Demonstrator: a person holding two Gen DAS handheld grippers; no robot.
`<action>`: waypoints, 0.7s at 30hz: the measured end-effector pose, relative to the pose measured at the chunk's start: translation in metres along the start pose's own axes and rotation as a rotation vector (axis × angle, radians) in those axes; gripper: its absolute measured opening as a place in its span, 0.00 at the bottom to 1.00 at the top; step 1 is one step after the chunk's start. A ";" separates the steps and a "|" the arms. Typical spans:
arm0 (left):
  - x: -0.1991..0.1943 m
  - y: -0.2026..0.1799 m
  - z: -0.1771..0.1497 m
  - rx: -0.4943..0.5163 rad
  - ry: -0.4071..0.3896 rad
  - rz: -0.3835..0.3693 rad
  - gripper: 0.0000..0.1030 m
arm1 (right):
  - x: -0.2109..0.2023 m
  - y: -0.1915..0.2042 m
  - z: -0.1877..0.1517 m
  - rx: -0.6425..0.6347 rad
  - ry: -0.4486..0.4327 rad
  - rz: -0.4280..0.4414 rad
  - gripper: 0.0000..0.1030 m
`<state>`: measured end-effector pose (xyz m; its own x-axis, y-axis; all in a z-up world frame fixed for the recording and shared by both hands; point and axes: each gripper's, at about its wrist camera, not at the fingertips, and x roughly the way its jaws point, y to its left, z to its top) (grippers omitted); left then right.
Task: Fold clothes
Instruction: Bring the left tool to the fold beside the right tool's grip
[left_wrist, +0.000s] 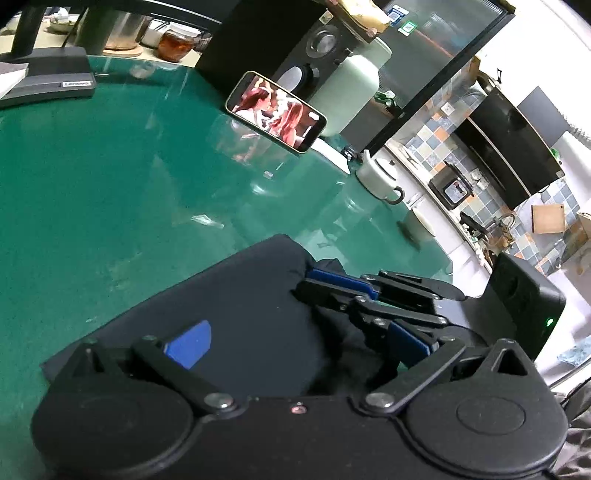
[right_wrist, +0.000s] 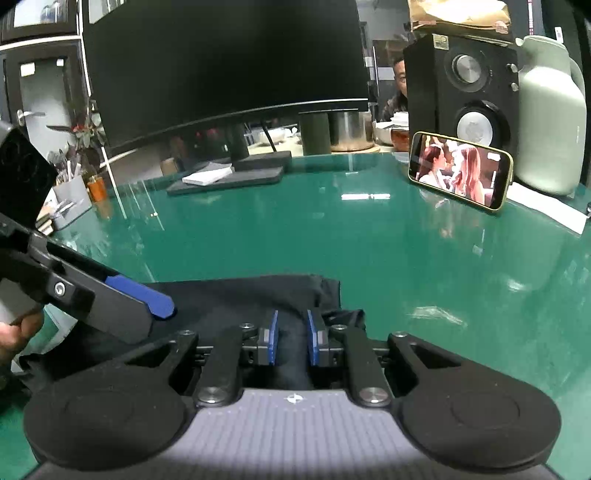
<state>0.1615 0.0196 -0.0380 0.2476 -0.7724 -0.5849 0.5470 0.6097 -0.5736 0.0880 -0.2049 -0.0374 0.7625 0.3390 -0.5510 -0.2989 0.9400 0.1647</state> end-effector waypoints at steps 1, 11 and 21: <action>0.000 0.000 0.000 0.002 -0.002 -0.001 1.00 | -0.003 0.000 0.001 0.022 -0.003 0.017 0.18; 0.001 0.000 -0.002 0.020 -0.020 -0.011 1.00 | -0.005 0.005 -0.006 0.017 0.013 0.016 0.19; -0.001 0.002 -0.003 0.023 -0.030 -0.018 1.00 | -0.004 0.000 -0.005 0.038 0.008 0.033 0.20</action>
<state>0.1604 0.0219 -0.0405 0.2611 -0.7885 -0.5568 0.5702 0.5915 -0.5702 0.0819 -0.2064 -0.0398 0.7483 0.3693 -0.5510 -0.3015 0.9293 0.2133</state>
